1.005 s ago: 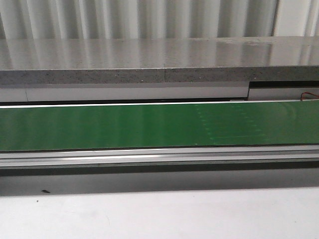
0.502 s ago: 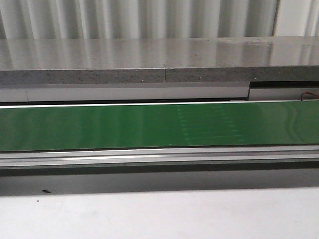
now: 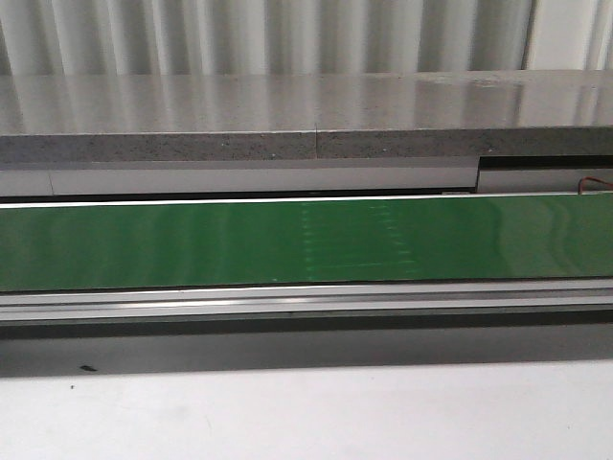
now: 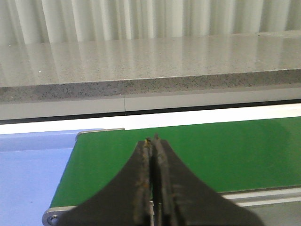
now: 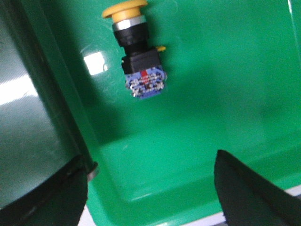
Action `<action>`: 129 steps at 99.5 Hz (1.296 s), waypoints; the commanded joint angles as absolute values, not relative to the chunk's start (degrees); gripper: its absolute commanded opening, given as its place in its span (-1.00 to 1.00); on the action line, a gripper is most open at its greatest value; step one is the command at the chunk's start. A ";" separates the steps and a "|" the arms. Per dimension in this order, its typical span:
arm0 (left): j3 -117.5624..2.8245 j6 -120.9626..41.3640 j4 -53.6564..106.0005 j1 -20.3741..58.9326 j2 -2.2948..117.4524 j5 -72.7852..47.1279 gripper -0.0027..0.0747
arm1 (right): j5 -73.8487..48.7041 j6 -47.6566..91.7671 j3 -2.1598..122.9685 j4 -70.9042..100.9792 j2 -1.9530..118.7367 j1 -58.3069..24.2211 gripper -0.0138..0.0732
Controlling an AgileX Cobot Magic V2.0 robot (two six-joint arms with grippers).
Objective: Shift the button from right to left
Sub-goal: 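Grasp the yellow-capped button in the green tray with the right gripper, then lift the button and lower it onto the belt end with the right gripper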
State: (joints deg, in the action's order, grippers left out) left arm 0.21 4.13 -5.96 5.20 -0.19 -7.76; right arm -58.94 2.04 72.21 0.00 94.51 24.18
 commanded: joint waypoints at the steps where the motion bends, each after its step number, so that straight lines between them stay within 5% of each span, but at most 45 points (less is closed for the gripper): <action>1: 2.44 4.05 -5.55 5.23 -2.06 -3.25 -0.99 | -56.94 3.01 75.17 -0.42 95.04 24.48 0.61; 68: 2.44 4.05 -5.55 5.23 -2.06 -3.25 -0.98 | -52.41 5.20 80.00 -0.36 111.65 24.48 0.60; 93: 2.44 4.05 -5.55 5.23 -2.06 -3.25 -0.98 | -53.18 5.20 80.74 -0.36 111.96 24.48 -0.14; 129: 2.44 4.05 -5.55 5.23 -2.06 -3.25 -0.98 | -57.23 5.20 82.37 0.00 104.40 23.66 -0.16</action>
State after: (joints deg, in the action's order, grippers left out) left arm 0.21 4.10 -5.96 5.20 -0.19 -7.76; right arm -55.94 4.63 80.44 0.00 110.62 24.18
